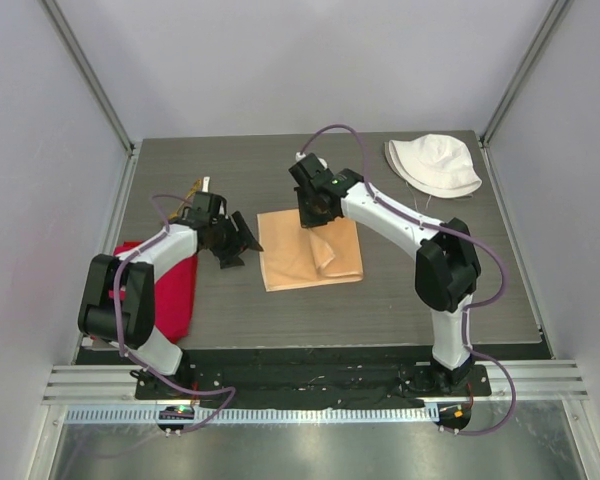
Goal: Fold the napkin into a case and place the utensils inside
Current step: Fold the rectangle-folded napkin at the center of the board.
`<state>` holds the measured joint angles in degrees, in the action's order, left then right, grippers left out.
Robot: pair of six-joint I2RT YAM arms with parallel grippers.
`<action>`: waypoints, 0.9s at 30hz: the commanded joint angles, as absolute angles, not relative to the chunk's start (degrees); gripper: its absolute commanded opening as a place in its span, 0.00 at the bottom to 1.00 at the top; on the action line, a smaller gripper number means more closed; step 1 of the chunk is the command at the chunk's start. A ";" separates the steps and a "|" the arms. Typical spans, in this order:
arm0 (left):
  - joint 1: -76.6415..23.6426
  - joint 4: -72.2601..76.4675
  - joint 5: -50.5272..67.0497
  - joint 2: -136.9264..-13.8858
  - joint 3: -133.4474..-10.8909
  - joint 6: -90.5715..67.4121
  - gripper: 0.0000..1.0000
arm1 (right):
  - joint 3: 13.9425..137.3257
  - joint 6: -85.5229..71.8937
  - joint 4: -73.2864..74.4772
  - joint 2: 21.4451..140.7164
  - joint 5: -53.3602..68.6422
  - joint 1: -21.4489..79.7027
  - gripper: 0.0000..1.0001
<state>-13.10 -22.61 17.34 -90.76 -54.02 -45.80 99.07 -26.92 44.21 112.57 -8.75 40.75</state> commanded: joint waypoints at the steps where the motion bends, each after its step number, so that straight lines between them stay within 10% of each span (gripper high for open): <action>1: -13.97 -18.81 15.12 -89.47 -51.24 -47.98 0.69 | 103.26 -27.95 43.07 113.29 -6.60 42.18 0.01; 27: -15.82 -15.03 9.76 -88.95 -46.23 -48.87 0.52 | 111.18 -33.13 42.98 119.26 -0.62 48.34 0.01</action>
